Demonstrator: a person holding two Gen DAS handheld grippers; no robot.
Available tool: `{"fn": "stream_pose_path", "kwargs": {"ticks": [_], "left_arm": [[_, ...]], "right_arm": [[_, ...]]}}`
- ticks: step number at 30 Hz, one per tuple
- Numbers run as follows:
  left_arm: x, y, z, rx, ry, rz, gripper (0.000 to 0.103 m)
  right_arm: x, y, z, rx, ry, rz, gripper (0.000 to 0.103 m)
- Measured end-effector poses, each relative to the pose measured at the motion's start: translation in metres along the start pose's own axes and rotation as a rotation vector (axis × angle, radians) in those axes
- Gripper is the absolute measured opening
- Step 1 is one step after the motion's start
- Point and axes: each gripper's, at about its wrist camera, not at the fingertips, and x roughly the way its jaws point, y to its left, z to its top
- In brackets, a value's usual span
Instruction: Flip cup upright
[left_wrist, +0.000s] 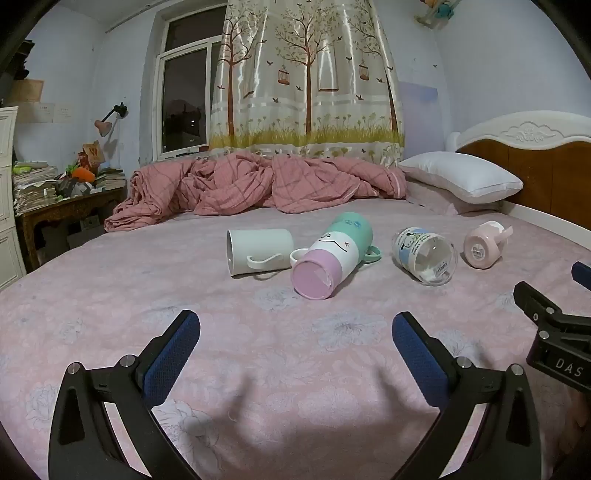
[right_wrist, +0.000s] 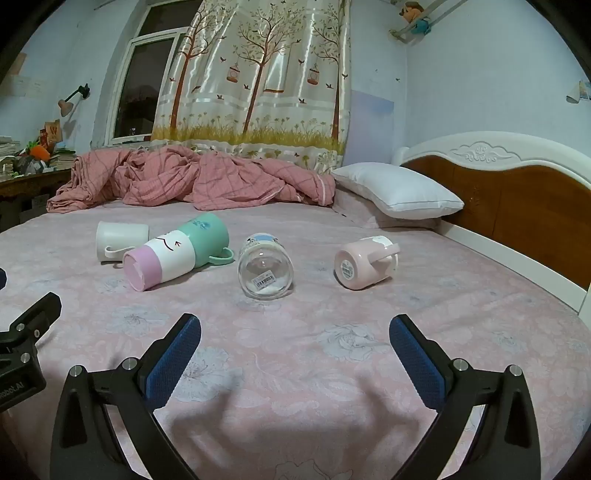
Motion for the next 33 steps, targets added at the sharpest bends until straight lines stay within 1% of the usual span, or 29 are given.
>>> {"fn": "stream_pose_path", "kwargs": {"ticks": [8, 13, 23, 26, 28, 33], "left_arm": [[-0.0041, 0.0013, -0.0004, -0.001, 0.004, 0.0, 0.103], [0.0002, -0.0003, 0.0001, 0.004, 0.014, -0.001, 0.103], [0.0011, -0.0013, -0.0071, -0.006, -0.009, 0.009, 0.103], [-0.004, 0.002, -0.0048, -0.012, -0.02, 0.055, 0.103], [-0.006, 0.0045, -0.003, -0.02, -0.024, 0.042, 0.103], [-0.0033, 0.008, -0.0031, -0.031, 0.002, 0.006, 0.103]], "right_arm": [[0.0006, -0.0004, -0.0003, -0.002, 0.006, 0.002, 0.103], [0.0008, -0.0004, -0.0005, -0.001, 0.008, 0.0, 0.103], [0.0006, -0.0006, -0.0007, -0.002, 0.007, 0.002, 0.103], [0.0014, -0.0008, -0.0007, -0.001, 0.01, 0.013, 0.103], [0.0003, -0.0009, -0.0008, -0.001, 0.009, 0.012, 0.103], [0.0028, -0.0008, 0.0007, -0.001, 0.007, 0.012, 0.103]]}}
